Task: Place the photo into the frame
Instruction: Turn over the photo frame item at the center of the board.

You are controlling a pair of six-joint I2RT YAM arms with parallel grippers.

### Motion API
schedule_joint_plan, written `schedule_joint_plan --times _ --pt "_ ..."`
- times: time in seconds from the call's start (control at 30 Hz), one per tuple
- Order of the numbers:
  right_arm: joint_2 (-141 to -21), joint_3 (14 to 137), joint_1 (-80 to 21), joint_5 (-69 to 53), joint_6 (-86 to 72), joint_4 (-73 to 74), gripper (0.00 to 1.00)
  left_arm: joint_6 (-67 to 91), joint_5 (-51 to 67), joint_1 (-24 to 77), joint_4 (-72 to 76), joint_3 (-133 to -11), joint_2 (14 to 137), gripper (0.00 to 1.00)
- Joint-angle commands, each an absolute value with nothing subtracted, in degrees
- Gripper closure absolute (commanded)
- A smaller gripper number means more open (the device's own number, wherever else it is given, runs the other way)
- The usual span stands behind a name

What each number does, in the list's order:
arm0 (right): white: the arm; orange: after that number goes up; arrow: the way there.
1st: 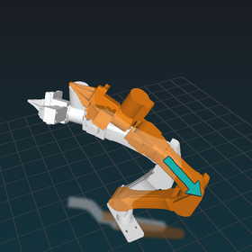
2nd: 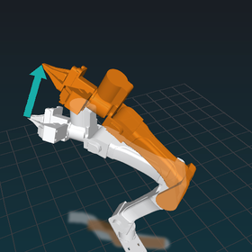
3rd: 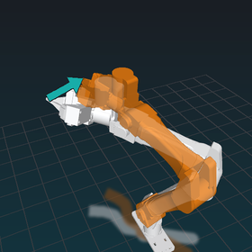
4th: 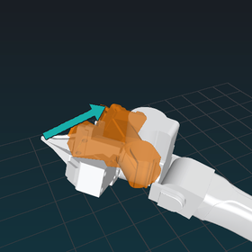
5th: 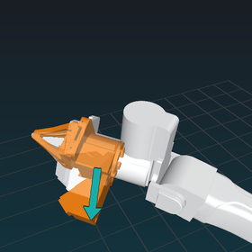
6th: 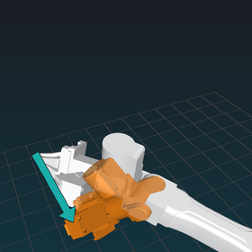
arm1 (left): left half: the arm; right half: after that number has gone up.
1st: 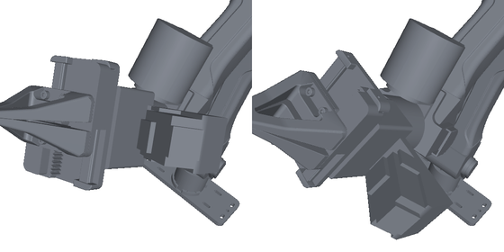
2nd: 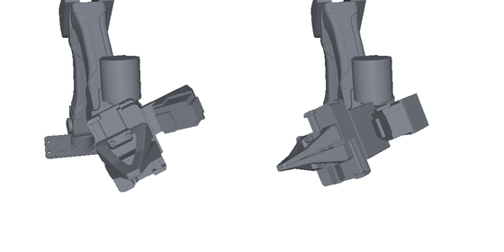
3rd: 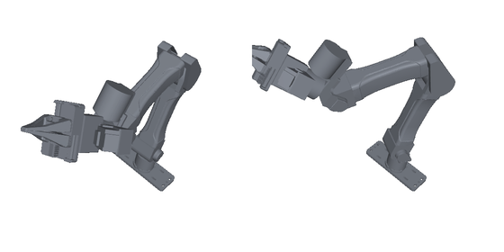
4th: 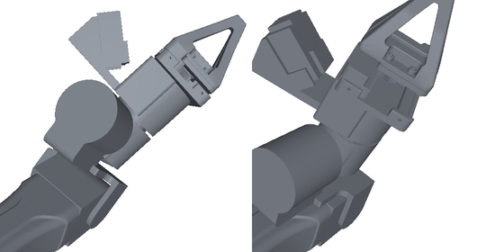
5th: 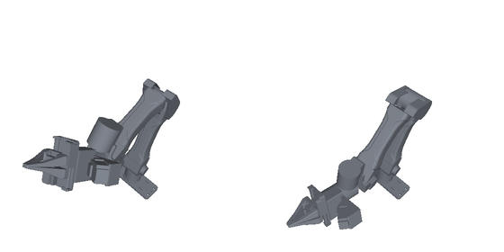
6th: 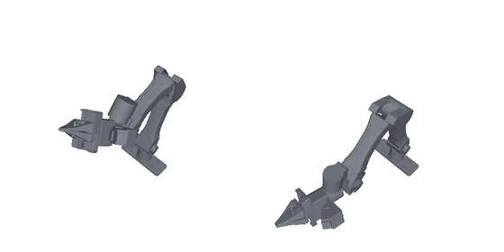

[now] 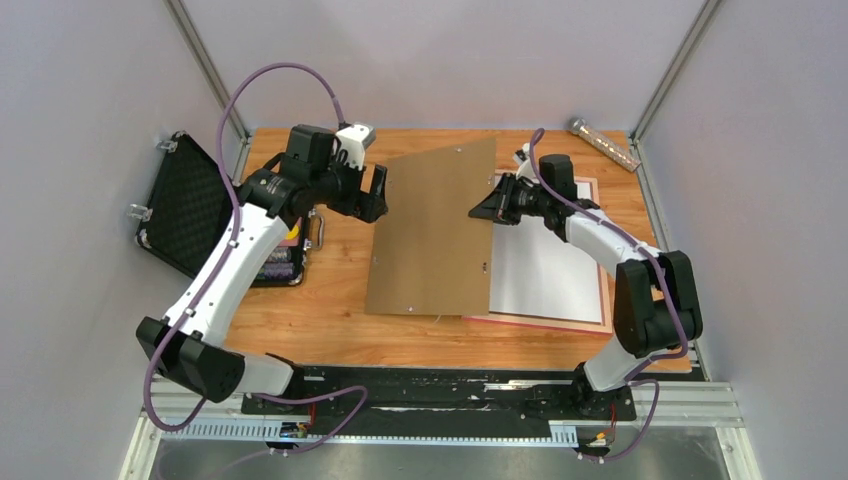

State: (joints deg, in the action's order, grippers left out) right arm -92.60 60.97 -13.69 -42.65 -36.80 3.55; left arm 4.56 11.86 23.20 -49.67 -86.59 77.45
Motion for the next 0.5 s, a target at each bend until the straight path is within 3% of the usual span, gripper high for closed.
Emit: schedule_joint_plan --times 0.0,0.47 --pt "-89.8 61.1 -11.4 -42.6 -35.1 -2.1 1.0 3.1 14.2 21.8 -45.2 -84.9 78.8 0.05" --pt "-83.7 57.6 1.0 -55.0 -39.5 -6.3 1.0 2.2 28.2 15.6 -30.5 -77.7 83.0 0.04"
